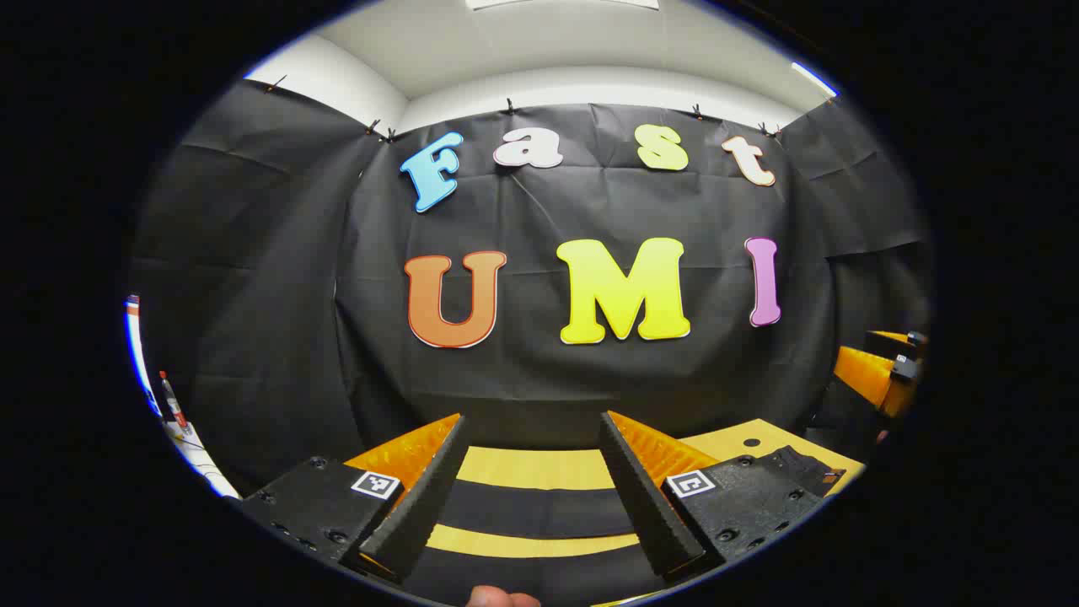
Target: Grasp the waist and the cuffs of the jeans and fold them to make the two legs overlap; first hold the waist and fold one-third of the jeans toward the cuffs, then hold the cuffs and fold the remaining one-third in the same direction to finish folding.
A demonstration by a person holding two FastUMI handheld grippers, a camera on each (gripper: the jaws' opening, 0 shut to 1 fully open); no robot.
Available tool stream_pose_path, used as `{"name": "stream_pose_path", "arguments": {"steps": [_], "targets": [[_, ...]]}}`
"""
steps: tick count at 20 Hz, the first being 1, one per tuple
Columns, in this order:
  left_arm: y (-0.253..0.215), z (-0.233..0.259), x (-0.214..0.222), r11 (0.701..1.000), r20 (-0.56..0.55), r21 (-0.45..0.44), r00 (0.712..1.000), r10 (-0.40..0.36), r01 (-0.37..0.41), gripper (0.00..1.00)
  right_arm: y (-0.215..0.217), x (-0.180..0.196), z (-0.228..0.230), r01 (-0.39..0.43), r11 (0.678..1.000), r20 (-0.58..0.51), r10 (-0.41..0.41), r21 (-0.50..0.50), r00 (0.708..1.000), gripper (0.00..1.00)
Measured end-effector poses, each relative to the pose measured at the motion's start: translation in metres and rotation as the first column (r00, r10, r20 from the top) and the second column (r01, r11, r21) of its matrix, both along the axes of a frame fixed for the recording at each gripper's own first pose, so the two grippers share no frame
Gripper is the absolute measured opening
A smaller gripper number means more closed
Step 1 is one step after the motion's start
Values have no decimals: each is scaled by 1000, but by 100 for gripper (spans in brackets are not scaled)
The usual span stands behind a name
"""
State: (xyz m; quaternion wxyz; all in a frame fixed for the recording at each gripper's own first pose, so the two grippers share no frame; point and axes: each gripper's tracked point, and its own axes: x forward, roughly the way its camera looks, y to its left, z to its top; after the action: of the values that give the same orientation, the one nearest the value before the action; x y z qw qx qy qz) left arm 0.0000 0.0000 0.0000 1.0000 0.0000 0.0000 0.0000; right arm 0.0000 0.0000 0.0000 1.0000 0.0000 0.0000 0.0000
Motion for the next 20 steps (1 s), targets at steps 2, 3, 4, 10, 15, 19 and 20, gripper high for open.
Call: {"name": "stream_pose_path", "arguments": {"steps": [2, 3, 4, 10, 15, 19, 20], "targets": [[15, -2, 1, 1000, -22, -6, 1000, -19, 18, 99, 21, 5, 2, 11, 1000, -32, -11, 1, 999, 94], [20, -1, 3, 1000, -26, -12, 999, -27, 27, 99, 27, 7, 4, 12, 1000, -36, -12, 3, 999, 94], [26, -2, 5, 1000, -32, -15, 999, -28, 28, 99, 31, 11, 5, 19, 1000, -41, -19, -5, 999, 94], [28, -9, 21, 998, -48, -45, 998, -43, 41, 99, 41, 24, -5, 27, 999, -70, -30, -43, 997, 94], [25, -10, 26, 996, -54, -55, 996, -66, 63, 99, 35, 30, -7, 45, 998, -84, -49, -39, 995, 94], [40, -17, 27, 998, -74, -57, 996, -41, 37, 99, 16, 33, -14, 82, 996, -109, -87, -44, 990, 93], [45, -20, 28, 998, -82, -59, 996, -30, 25, 99, 6, 33, -16, 95, 994, -115, -100, -47, 988, 93]]}}
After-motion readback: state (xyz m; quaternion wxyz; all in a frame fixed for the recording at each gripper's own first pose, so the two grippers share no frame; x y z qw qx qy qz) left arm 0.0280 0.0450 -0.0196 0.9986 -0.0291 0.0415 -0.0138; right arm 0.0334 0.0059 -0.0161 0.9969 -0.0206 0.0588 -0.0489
